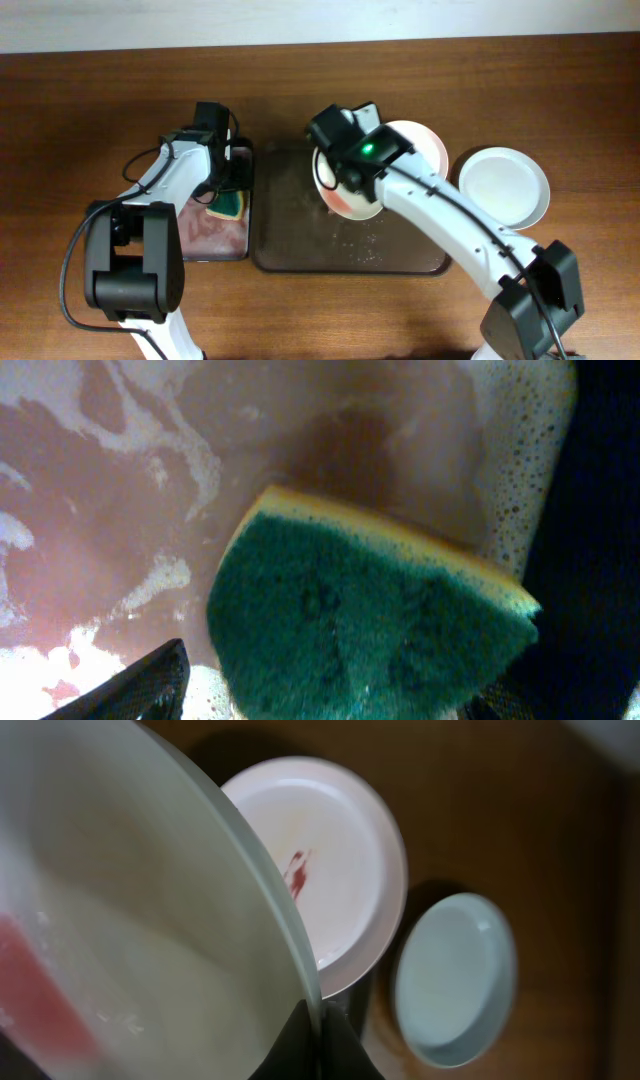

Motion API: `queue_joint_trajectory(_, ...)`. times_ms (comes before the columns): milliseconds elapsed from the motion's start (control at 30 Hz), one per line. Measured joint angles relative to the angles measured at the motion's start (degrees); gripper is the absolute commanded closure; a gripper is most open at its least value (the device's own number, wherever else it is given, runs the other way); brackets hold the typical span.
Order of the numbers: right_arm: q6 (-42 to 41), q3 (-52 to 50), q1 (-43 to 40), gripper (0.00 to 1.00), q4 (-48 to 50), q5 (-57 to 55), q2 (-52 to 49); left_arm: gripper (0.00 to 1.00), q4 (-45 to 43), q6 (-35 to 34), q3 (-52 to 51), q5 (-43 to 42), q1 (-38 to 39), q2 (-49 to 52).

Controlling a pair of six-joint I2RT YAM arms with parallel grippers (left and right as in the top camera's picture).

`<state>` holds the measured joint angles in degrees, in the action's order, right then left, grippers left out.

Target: Clean dirty plates on tray and stack at the side

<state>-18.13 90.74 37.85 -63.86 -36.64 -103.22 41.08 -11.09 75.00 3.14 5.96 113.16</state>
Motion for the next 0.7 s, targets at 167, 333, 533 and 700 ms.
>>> queue_joint_trajectory(167, 0.2, 0.0, 6.0, 0.96, 0.0, -10.4, 0.1, 0.87, -3.1, 0.3, -1.6, -1.6, 0.0, 0.0)
queue_joint_trajectory(333, -0.6, 0.0, 6.8, 0.96, -0.6, -13.1, 0.1, 1.0, -3.8, 0.4, -1.9, -2.3, 0.0, 0.0)
queue_joint_trajectory(533, -2.6, 0.0, 6.8, 0.96, -0.8, -13.5, 3.1, 0.19, 3.9, 0.6, 2.0, -2.7, -2.1, 0.0)
queue_joint_trajectory(700, -1.1, 0.2, 6.8, 0.96, -0.2, -16.1, 7.5, 0.23, 11.4, 0.6, 2.2, -3.4, -2.2, 0.0)
